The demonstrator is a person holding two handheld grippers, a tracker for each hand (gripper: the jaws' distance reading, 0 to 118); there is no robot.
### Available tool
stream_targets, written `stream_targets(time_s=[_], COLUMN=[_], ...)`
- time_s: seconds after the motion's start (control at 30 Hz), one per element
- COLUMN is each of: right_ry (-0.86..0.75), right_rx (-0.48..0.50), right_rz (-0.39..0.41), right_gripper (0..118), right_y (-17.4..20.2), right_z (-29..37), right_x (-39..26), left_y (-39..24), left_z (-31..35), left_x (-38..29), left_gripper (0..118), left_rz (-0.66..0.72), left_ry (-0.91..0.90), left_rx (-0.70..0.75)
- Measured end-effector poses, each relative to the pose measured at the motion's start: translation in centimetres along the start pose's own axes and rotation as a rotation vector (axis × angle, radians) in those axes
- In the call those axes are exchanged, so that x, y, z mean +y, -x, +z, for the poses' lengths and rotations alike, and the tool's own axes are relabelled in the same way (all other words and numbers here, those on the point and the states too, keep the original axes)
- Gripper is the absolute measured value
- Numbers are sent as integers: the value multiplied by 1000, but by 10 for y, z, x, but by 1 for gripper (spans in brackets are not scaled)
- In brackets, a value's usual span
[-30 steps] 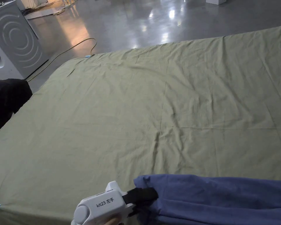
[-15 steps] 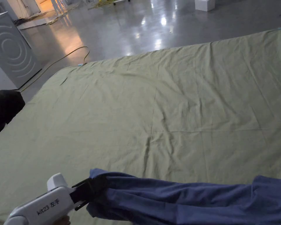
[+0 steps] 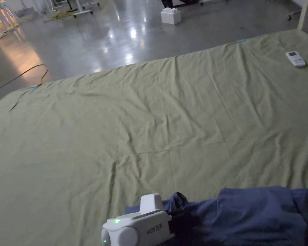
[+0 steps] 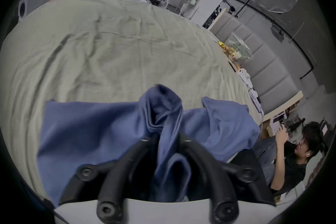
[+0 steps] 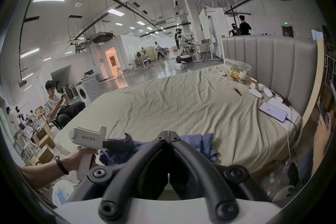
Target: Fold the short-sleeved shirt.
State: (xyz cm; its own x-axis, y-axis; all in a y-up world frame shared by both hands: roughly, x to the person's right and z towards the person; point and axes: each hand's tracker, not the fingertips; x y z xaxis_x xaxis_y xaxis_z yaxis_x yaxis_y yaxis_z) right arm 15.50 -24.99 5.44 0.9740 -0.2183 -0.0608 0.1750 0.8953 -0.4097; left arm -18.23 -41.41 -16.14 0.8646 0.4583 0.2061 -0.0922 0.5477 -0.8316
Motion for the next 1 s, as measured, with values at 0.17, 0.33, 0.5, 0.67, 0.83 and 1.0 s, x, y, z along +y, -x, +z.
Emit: stream_targets(time_s=[0.17, 0.33, 0.5, 0.67, 0.83, 1.0], right_ry=[43, 9, 13, 22, 16, 34], right_rx=[2, 17, 21, 18, -5, -6], right_rz=[-97, -94, -110, -111, -99, -85], right_gripper=[0, 0, 0, 0, 0, 0], right_y=[-13, -14, -17, -18, -17, -26], right_z=[-7, -5, -9, -6, 1, 0], right_x=[-11, -6, -6, -7, -7, -22], left_y=[-8, 15, 53, 47, 37, 37], left_z=[11, 51, 53, -15, -49, 3], left_x=[11, 22, 9, -18, -27, -12], left_gripper=[65, 85, 0, 0, 0, 1], left_rz=[14, 74, 306, 312, 387, 202], left_ry=[-21, -154, -178, 3, -15, -59], left_rx=[-86, -53, -101, -153, -126, -103])
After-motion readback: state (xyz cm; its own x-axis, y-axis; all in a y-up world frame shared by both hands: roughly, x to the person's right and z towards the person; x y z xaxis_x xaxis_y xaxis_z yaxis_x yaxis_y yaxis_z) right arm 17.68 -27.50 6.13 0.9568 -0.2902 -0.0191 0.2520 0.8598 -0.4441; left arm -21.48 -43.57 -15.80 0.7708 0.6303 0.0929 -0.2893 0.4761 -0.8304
